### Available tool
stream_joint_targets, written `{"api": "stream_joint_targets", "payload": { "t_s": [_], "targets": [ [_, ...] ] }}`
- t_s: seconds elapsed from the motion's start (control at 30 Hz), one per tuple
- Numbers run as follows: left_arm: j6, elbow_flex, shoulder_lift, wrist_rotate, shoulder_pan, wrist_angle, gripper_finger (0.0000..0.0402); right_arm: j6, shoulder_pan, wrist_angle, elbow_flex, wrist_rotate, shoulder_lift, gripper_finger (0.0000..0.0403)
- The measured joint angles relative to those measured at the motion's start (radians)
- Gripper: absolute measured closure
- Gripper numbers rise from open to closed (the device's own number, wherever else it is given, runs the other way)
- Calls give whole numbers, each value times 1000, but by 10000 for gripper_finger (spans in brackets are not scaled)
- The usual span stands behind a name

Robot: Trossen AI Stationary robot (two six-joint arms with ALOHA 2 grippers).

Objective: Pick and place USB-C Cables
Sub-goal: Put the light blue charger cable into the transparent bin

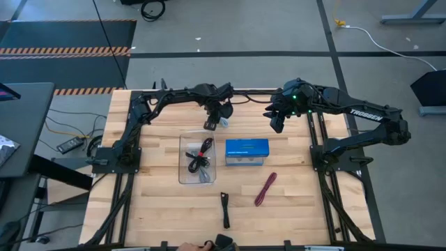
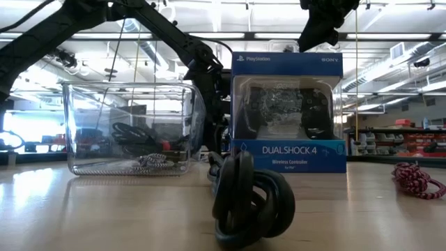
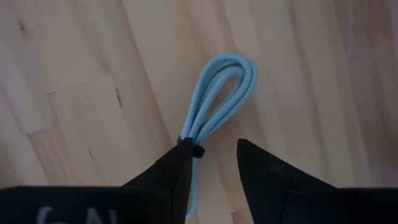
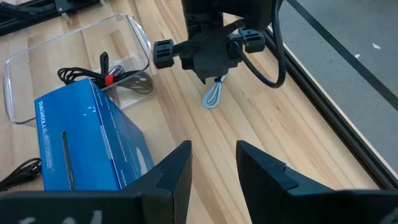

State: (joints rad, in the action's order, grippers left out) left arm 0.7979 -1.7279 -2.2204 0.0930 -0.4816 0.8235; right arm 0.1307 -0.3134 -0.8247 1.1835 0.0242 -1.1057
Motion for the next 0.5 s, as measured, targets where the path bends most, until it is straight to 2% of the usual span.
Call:
{"api": "stream_joint_targets", "payload": {
  "t_s": [0.5],
  "targets": [
    [-20, 0, 1, 43, 9, -4, 269, -10, 0, 0, 0, 0, 0, 272]
  ]
}}
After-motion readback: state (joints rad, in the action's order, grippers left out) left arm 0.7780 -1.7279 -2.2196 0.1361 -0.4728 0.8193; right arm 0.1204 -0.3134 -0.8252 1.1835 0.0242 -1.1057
